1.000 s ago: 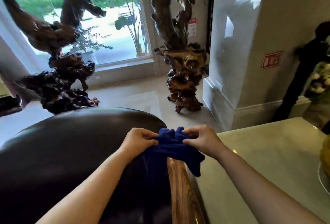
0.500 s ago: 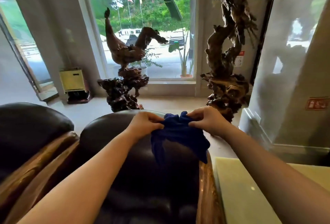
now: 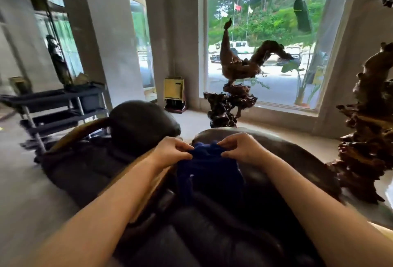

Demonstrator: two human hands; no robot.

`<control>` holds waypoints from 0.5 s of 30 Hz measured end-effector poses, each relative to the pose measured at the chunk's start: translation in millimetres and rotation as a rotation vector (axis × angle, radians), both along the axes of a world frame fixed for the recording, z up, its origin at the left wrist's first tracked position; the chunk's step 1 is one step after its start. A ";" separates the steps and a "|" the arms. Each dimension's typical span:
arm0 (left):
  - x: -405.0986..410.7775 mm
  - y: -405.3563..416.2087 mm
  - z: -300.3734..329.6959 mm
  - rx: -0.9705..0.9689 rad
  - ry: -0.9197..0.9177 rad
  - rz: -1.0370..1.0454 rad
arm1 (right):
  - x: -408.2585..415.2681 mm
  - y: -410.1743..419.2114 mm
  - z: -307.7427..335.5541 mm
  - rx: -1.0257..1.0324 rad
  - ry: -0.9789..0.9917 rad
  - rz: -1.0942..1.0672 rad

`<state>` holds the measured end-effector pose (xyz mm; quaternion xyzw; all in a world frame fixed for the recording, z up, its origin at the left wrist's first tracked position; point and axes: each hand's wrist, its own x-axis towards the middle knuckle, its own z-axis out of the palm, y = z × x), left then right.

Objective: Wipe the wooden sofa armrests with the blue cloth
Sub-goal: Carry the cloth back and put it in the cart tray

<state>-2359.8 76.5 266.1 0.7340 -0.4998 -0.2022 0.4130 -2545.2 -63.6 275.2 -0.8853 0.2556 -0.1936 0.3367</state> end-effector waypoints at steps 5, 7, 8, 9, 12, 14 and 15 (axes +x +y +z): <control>94.3 108.5 -14.2 0.074 0.002 0.187 | 127.3 80.8 -17.2 -0.045 0.074 0.181; 127.5 146.1 -18.7 0.097 -0.012 0.247 | 176.3 108.7 -22.5 -0.057 0.097 0.255; 143.1 163.3 -20.8 0.110 -0.023 0.283 | 199.8 120.8 -25.3 -0.056 0.104 0.300; 158.2 178.8 -23.7 0.120 -0.027 0.322 | 222.3 132.3 -27.7 -0.061 0.116 0.343; 203.4 215.9 -34.2 0.144 -0.008 0.431 | 286.7 159.5 -37.4 -0.079 0.143 0.436; 234.4 231.7 -40.3 0.159 0.011 0.493 | 328.4 170.5 -42.7 -0.083 0.145 0.492; 251.9 238.1 -42.8 0.163 0.020 0.513 | 351.0 174.6 -45.2 -0.088 0.146 0.513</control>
